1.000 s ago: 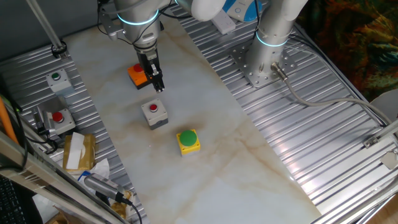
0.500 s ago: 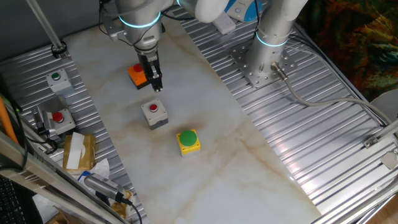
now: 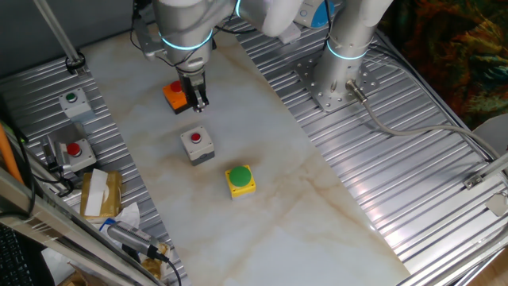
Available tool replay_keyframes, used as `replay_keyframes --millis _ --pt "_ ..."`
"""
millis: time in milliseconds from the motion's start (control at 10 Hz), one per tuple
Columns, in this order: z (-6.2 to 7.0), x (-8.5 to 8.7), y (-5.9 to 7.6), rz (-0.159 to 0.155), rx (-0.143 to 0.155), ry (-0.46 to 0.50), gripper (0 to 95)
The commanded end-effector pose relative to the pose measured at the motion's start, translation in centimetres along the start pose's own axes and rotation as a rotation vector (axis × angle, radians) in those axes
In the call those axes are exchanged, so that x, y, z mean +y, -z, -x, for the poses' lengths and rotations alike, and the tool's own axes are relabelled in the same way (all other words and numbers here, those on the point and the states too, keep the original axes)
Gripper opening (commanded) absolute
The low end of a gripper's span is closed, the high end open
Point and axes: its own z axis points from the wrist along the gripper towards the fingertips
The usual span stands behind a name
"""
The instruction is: Press three buttons from left to right in sequence
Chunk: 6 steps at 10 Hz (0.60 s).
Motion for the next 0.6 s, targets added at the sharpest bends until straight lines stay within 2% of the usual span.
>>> replay_keyframes --millis 100,400,600 --pt "-0.6 -1.2 0.4 0.019 -0.007 0.005 0.0" --pt "-1.0 -3.7 0.1 0.033 -0.007 0.008 0.0" --pt "-1.2 -5.8 -0.8 0.036 -0.009 0.021 0.0"
